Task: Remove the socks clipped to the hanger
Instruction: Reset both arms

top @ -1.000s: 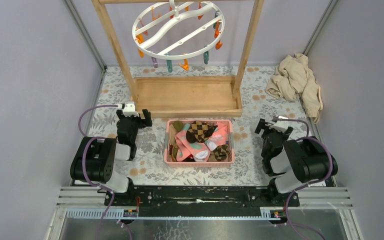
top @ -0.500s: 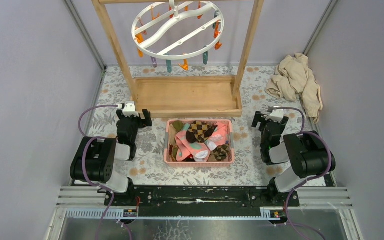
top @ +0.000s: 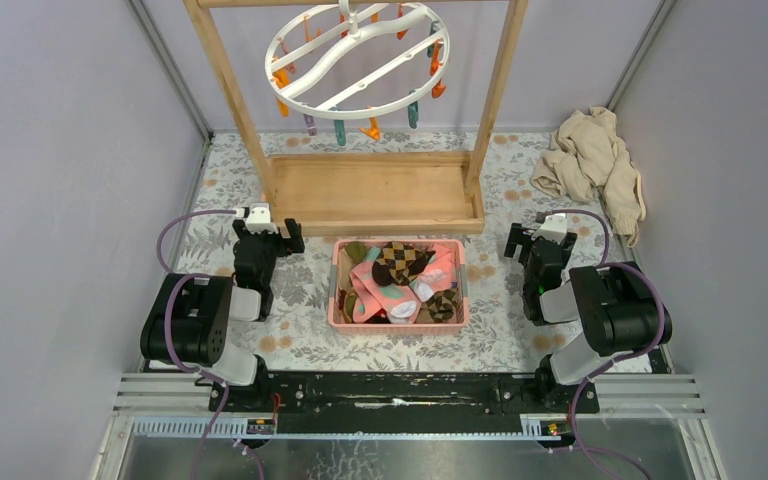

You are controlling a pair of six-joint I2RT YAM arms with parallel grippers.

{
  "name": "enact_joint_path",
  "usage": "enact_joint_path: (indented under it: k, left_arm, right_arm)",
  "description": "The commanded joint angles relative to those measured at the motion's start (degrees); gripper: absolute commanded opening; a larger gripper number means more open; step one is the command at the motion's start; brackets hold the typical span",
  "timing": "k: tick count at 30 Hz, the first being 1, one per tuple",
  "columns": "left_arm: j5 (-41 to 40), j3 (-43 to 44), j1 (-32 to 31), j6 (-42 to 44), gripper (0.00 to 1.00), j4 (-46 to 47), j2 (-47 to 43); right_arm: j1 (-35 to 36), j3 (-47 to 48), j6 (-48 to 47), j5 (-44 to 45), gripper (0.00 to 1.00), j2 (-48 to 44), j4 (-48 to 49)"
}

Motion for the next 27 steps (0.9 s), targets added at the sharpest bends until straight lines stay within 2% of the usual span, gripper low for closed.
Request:
enact_joint_path:
  k: [1, 27]
  left_arm:
    - [-0.3, -0.2, 0.5, 1.3, 0.98, 3.9, 0.4]
    - [-0.3, -0.2, 0.5, 1.3, 0.98, 3.9, 0.4]
  right_arm:
    - [-0.3, 0.2, 0.3, -0.5, 1.00, -1.6, 3.7]
    - [-0.2, 0.6, 0.3, -0.7, 1.00, -1.4, 3.2]
